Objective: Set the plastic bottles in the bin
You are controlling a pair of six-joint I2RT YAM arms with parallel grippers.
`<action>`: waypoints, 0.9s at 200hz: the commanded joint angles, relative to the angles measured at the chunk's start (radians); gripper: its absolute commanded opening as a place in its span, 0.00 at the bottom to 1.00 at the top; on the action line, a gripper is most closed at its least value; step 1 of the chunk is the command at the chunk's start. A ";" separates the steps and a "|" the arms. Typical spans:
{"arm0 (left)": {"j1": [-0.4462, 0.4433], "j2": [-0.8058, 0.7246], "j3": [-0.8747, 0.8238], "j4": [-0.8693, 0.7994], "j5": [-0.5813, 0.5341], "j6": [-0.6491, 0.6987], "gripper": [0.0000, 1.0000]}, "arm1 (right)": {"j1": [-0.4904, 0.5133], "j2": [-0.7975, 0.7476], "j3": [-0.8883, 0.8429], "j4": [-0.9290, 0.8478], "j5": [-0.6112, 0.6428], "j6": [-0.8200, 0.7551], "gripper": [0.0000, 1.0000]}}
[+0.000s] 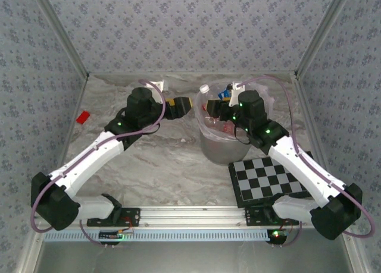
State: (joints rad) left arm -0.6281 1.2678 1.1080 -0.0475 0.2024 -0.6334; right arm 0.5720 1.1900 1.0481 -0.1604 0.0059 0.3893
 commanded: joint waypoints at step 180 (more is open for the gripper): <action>0.004 0.178 0.202 0.049 0.070 0.005 0.87 | -0.173 0.047 0.530 -0.516 0.063 -0.255 0.81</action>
State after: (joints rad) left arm -0.6281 1.4002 1.2404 -0.0360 0.2478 -0.6373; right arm 0.4576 1.1988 1.5173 -0.6926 0.0284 0.2031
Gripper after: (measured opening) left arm 0.869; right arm 0.828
